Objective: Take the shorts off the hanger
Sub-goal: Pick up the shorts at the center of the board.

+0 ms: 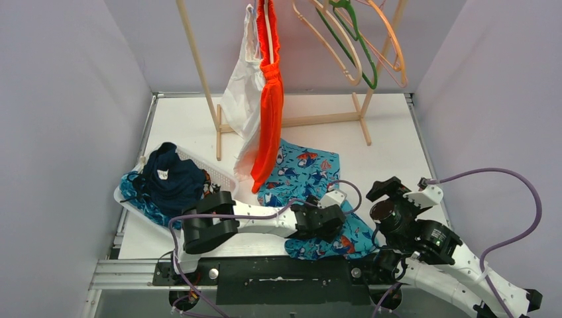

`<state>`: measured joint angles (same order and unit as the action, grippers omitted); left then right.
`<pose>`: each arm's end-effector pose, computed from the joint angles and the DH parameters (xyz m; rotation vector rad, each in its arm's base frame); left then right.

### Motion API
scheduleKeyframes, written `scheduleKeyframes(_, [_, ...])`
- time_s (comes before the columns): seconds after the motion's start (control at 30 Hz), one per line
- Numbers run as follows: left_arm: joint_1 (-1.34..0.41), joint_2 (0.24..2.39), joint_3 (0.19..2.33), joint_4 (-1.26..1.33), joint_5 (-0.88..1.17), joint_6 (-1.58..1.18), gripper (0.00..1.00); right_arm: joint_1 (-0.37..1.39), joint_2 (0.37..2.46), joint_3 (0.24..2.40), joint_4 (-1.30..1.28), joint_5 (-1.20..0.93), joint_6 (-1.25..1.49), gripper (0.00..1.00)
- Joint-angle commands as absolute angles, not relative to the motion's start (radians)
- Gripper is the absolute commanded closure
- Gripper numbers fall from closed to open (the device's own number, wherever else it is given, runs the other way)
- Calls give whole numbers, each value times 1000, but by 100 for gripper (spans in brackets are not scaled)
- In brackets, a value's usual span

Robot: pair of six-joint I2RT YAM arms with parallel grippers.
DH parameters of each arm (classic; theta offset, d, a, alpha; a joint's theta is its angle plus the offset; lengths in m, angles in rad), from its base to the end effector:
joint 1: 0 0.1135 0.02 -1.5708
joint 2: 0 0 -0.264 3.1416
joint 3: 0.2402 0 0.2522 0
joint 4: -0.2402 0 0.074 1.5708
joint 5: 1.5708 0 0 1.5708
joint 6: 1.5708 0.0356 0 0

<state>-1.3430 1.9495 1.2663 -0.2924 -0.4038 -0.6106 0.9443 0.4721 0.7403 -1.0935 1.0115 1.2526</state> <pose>0.1052 -0.3917 0.1623 0.7373 2.3543 -0.3438 0.0644 0.0375 0.2881 0.7098 1.8441 0.1859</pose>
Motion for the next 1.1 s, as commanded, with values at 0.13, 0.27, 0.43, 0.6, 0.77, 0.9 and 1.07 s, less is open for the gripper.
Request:
scheduleKeyframes(0.13, [-1423, 2088, 1319, -434, -631, -678, 32, 952, 472, 723, -1091, 1090, 1322, 22])
scheduleKeyframes(0.27, [-1435, 2095, 1335, -460, -679, -715, 61, 952, 477, 723, -1082, 1095, 1311, 22])
scheduleKeyframes(0.43, [-1405, 1995, 1329, -476, -712, -755, 85, 952, 481, 717, -1080, 1095, 1313, 22])
scheduleKeyframes(0.6, [-1360, 1796, 1338, -468, -738, -710, 100, 952, 481, 713, -1072, 1092, 1309, 22])
scheduleKeyframes(0.77, [-1360, 1564, 1299, -445, -844, -662, 100, 953, 480, 707, -1062, 1094, 1303, 21])
scheduleKeyframes(0.9, [-1361, 1400, 1262, -474, -895, -662, 100, 953, 486, 704, -1043, 1088, 1293, 21])
scheduleKeyframes(1.07, [-1362, 1221, 1282, -649, -1001, -726, 100, 951, 502, 697, -1013, 1082, 1274, 20])
